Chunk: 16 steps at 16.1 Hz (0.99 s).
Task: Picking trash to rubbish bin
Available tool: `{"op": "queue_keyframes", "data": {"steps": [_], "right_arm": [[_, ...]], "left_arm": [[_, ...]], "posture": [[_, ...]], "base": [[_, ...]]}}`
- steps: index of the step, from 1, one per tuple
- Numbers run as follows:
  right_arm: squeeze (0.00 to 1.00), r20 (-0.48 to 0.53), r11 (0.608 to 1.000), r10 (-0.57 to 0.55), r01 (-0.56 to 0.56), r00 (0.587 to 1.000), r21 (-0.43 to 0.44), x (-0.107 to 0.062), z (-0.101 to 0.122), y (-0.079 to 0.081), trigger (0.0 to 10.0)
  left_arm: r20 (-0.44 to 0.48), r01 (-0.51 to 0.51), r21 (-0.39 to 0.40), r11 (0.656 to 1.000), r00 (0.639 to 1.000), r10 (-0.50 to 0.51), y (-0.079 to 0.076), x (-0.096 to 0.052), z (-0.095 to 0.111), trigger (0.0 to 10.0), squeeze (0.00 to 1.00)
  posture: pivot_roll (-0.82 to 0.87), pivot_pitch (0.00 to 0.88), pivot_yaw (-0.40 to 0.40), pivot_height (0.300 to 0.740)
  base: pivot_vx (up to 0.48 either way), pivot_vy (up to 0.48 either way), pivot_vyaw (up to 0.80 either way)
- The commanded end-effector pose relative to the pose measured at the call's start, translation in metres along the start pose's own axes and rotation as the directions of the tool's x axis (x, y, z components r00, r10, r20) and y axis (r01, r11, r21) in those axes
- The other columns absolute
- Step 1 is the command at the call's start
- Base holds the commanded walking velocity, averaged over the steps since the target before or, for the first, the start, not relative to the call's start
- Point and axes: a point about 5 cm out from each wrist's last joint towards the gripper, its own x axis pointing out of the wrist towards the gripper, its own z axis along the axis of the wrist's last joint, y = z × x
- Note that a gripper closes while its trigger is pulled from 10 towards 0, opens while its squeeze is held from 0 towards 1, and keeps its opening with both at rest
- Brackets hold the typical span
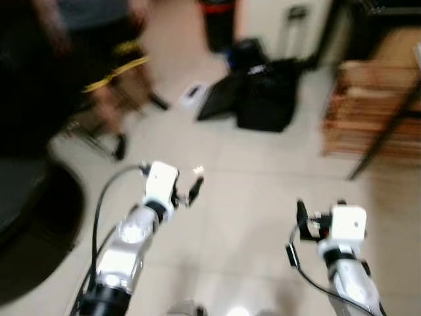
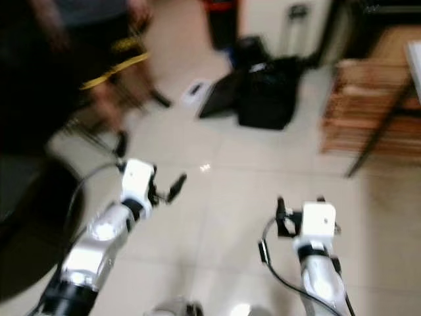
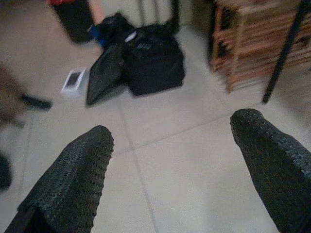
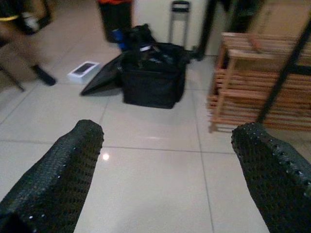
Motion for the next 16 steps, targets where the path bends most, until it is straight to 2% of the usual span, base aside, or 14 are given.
{"op": "queue_keyframes", "data": {"steps": [1, 6, 16], "right_arm": [[0.00, -0.015, 1.000, 0.018, -0.018, 1.000, 0.000, -0.005, -0.002, 0.005, 10.0], [0.00, -0.020, 1.000, 0.021, -0.021, 1.000, -0.001, -0.016, -0.001, 0.005, 10.0], [0.00, 0.008, 0.999, 0.042, -0.041, 0.999, -0.027, -0.023, 0.013, 0.004, 10.0]], "left_arm": [[-0.011, -0.026, 0.001, 1.000, 1.000, 0.026, 0.005, -0.003, -0.003, 10.0, 0.00], [-0.017, -0.052, -0.005, 0.999, 0.998, 0.052, 0.009, -0.010, -0.005, 10.0, 0.00], [0.039, -0.062, -0.016, 0.998, 0.997, 0.062, 0.002, -0.010, 0.006, 10.0, 0.00]], "posture": [[-0.13, 0.121, 0.114, 0.740], [-0.14, 0.115, 0.103, 0.740], [-0.15, 0.114, 0.088, 0.740]], "base": [[0.240, 0.000, -0.80], [0.244, 0.000, -0.80], [0.000, 0.000, -0.79]]}}
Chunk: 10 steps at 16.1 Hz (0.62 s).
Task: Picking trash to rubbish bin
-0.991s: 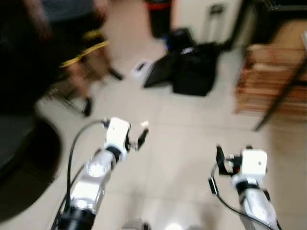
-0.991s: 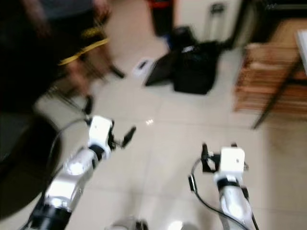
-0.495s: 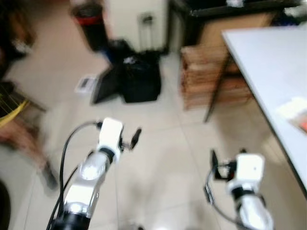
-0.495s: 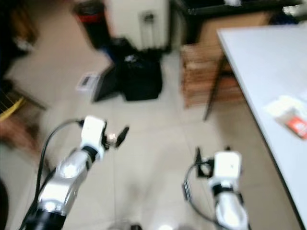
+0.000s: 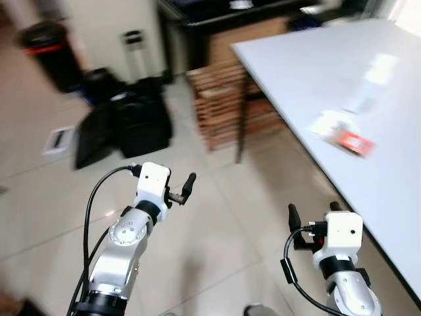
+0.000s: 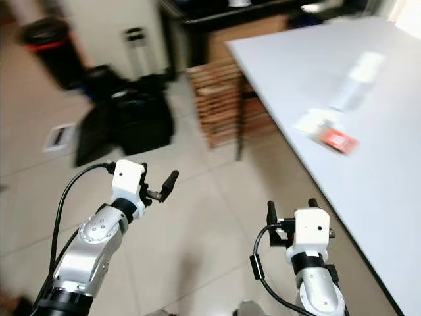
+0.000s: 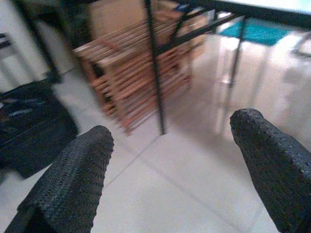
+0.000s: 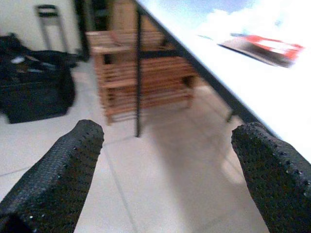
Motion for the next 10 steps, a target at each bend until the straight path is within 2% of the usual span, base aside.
{"op": "queue_keyframes", "data": {"steps": [1, 5, 10], "right_arm": [[0.00, 0.001, 1.000, -0.001, 0.001, 1.000, 0.005, -0.0013, 0.0020, 0.0007, 10.0], [0.00, 0.003, 1.000, 0.003, -0.004, 1.000, 0.016, -0.0012, 0.0038, 0.0054, 10.0], [0.00, -0.023, 0.999, -0.008, 0.009, 1.000, 0.031, -0.0014, 0.0009, 0.0033, 10.0]], "left_arm": [[0.010, -0.009, 0.000, 1.000, 1.000, 0.009, 0.0015, -0.0020, 0.0014, 10.0, 0.00], [0.015, -0.021, 0.000, 1.000, 1.000, 0.021, 0.0014, -0.0001, 0.0041, 10.0, 0.00], [0.014, -0.016, -0.031, 0.999, 1.000, 0.017, -0.0004, 0.0024, 0.0097, 10.0, 0.00]], "posture": [[-0.15, 0.114, 0.088, 0.740], [-0.14, 0.110, 0.095, 0.740], [-0.15, 0.101, 0.090, 0.740]], "base": [[0.000, 0.000, 0.00], [0.000, 0.000, 0.00], [0.000, 0.000, -0.80]]}}
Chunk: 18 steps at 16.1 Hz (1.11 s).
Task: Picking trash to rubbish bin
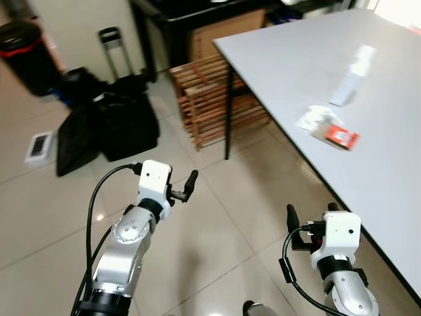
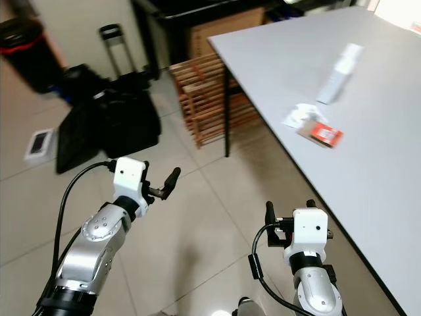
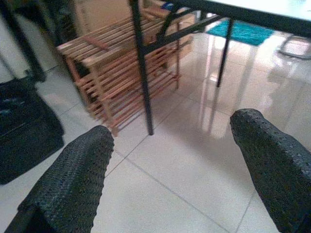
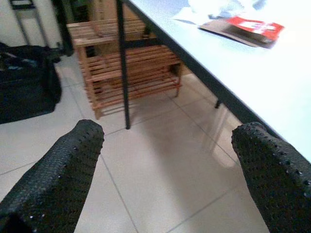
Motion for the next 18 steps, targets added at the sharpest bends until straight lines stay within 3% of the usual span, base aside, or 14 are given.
{"op": "queue_keyframes", "data": {"steps": [1, 11, 18], "right_arm": [[0.00, -0.005, 1.000, -0.006, 0.006, 1.000, 0.004, -0.0017, 0.0010, -0.0021, 10.0], [0.00, 0.001, 1.000, 0.002, -0.002, 1.000, -0.009, -0.0002, 0.0035, -0.0022, 10.0], [0.00, -0.001, 1.000, -0.005, 0.005, 1.000, -0.012, -0.0015, 0.0023, -0.0032, 10.0]], "left_arm": [[0.018, -0.003, -0.011, 1.000, 1.000, 0.003, 0.0000, 0.0007, 0.0057, 10.0, 0.00], [0.035, -0.002, -0.011, 1.000, 0.999, 0.002, -0.0013, 0.0037, 0.0113, 10.0, 0.00], [0.032, 0.007, -0.009, 1.000, 0.999, -0.006, -0.0019, 0.0043, 0.0106, 10.0, 0.00]], "posture": [[-0.16, 0.097, 0.086, 0.740], [-0.16, 0.088, 0.082, 0.740], [-0.17, 0.092, 0.088, 0.740]], "base": [[0.000, 0.000, -0.80], [0.058, 0.000, -0.80], [0.377, 0.000, -0.11]]}}
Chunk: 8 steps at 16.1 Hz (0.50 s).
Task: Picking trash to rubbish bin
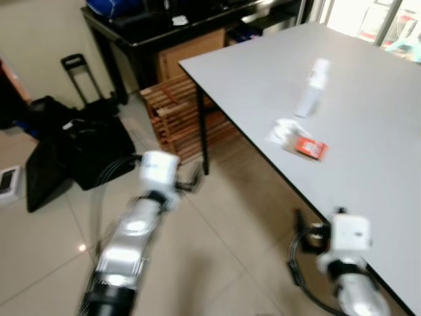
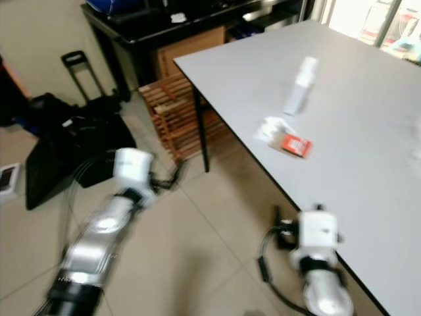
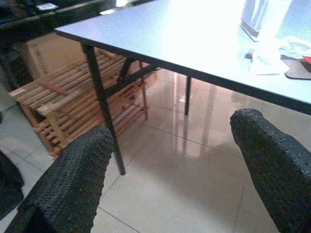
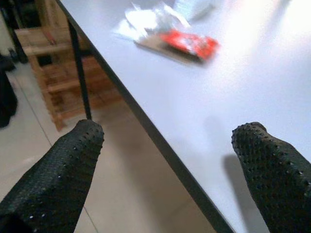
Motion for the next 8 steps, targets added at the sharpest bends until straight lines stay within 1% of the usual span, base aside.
{"op": "queue_keyframes", "data": {"steps": [1, 3, 8], "right_arm": [[0.00, 0.022, 1.000, 0.024, -0.024, 0.999, 0.015, 0.0008, 0.0053, 0.0087, 10.0], [0.00, 0.017, 1.000, 0.026, -0.026, 1.000, 0.015, -0.0008, 0.0036, 0.0099, 10.0], [0.00, 0.023, 0.999, 0.029, -0.030, 0.999, 0.014, -0.0015, 0.0049, 0.0115, 10.0]], "left_arm": [[-0.014, -0.049, 0.020, 0.999, 0.999, 0.049, 0.0148, -0.0059, -0.0016, 10.0, 0.00], [-0.014, -0.049, 0.017, 0.999, 0.999, 0.049, 0.0142, -0.0069, -0.0020, 10.0, 0.00], [-0.010, -0.045, 0.000, 0.999, 0.999, 0.045, 0.0129, -0.0066, -0.0017, 10.0, 0.00]], "posture": [[-0.17, 0.092, 0.088, 0.740], [-0.17, 0.096, 0.088, 0.740], [-0.17, 0.098, 0.090, 0.740]], "base": [[0.251, 0.000, 0.00], [0.246, 0.000, -0.80], [0.000, 0.000, -0.80]]}}
